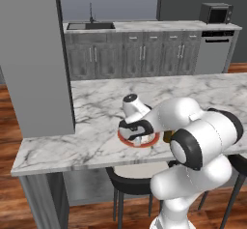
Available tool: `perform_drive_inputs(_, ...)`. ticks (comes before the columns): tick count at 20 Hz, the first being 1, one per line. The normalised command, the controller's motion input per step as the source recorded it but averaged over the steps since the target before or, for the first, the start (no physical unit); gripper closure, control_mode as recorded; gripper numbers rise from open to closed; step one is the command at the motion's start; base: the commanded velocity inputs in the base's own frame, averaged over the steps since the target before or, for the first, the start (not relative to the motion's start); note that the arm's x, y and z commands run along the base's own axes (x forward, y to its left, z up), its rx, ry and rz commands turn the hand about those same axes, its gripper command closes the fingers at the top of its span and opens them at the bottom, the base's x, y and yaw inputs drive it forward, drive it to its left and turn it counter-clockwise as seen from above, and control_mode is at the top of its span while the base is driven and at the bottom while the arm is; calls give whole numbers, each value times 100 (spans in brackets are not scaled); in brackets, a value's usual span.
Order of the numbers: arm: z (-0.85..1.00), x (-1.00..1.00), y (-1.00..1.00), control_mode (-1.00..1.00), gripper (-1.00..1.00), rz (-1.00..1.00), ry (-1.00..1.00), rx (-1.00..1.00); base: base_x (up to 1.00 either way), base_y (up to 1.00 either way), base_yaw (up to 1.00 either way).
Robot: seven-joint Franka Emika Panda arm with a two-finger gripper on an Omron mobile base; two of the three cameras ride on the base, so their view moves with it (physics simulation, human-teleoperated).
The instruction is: Take the cinnamon bottle from the cabinet and place it on the dining table, next to the plate with the cupcake. Then take the chocolate from the dining counter and place it on the cupcake plate.
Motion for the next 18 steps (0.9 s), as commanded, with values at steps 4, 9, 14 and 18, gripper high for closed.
perform_drive_inputs(4,-16,16,0,-100,-100,-8,0,0,0,0,0)
perform_drive_inputs(9,-3,21,0,-100,-100,-7,-3,0,0,0,0)
perform_drive_inputs(14,3,10,0,-100,-100,-6,-8,0,0,0,0)
perform_drive_inputs(18,32,-88,23,-100,-100,0,-6,0,0,0,0)
